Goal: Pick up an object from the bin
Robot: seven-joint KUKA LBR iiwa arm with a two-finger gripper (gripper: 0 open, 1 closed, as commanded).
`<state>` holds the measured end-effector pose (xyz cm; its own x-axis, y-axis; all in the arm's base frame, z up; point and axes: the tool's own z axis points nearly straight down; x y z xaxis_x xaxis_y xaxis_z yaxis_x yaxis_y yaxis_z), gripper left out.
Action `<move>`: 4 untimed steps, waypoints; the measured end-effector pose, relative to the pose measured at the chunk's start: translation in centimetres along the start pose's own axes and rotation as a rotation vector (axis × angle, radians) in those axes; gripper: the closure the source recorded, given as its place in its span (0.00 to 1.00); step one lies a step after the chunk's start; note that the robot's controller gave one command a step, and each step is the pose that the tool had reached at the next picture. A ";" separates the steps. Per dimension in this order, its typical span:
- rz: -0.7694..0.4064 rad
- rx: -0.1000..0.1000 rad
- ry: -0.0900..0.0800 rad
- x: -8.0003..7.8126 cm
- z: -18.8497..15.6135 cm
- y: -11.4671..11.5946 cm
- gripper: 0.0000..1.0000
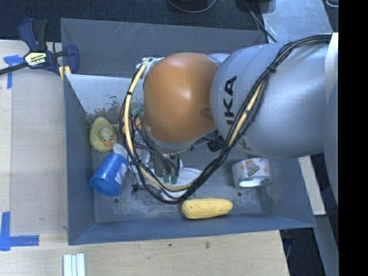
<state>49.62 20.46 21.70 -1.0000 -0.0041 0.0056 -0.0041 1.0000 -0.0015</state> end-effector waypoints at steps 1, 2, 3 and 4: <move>0.004 -0.003 -0.008 -0.2 -0.5 -0.1 0.00; 0.058 -0.004 -0.011 -0.9 0.9 -0.2 0.00; 0.117 -0.007 -0.016 -1.7 2.9 -0.2 0.00; 0.140 -0.006 -0.014 -2.0 4.5 -0.4 0.00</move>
Offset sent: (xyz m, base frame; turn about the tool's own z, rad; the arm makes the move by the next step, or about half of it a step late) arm 0.0401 -0.0080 -0.0949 0.3195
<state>51.56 20.10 17.20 -0.9908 0.1351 -0.0077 0.1351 0.9908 0.0044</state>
